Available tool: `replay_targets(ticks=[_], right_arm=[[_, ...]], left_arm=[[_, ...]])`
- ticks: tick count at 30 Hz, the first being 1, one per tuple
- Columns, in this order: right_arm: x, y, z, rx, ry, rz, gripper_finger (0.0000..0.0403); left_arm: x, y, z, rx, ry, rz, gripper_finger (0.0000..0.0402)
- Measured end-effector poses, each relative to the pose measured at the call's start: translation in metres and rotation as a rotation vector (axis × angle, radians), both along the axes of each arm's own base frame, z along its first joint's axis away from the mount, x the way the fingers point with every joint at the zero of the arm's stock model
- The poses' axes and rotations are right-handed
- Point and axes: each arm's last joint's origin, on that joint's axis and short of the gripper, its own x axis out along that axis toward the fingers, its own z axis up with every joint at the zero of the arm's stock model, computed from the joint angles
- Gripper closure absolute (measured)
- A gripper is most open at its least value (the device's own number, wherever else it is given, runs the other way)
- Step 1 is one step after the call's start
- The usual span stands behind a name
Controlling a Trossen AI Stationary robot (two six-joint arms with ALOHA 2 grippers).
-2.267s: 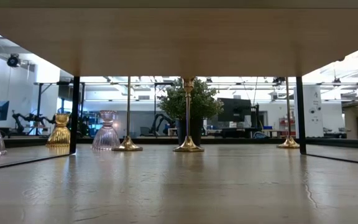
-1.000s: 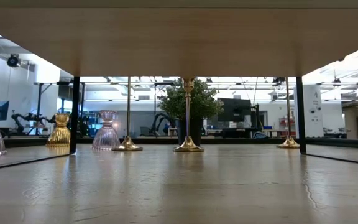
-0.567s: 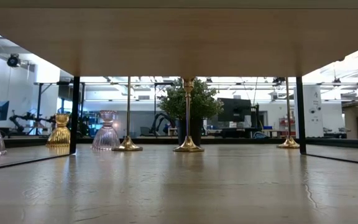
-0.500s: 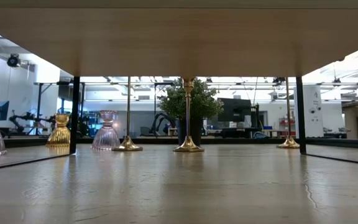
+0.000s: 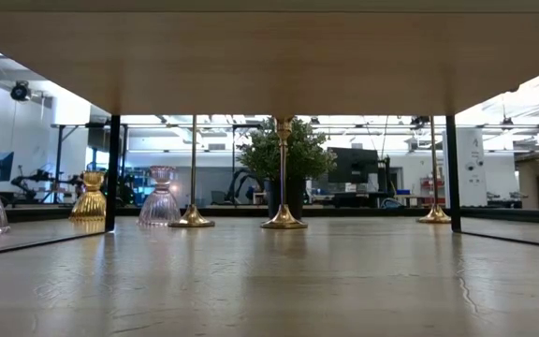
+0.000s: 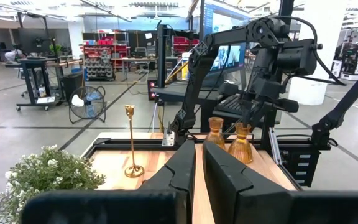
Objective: Pick & Place candle stick holders
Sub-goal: Put the bottom yellow candle holder on the shelf, then put the top violet candle holder on the shelf
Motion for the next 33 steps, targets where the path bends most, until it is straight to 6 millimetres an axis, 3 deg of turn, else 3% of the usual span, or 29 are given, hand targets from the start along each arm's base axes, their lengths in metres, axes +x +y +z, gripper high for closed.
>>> replay_targets(ticks=[33], right_arm=[[0.0001,-0.0002,0.0082,0.037,-0.065,-0.092,0.0215]], left_arm=[[0.0,0.0,-0.0001,0.0,0.0,0.0,0.0365]])
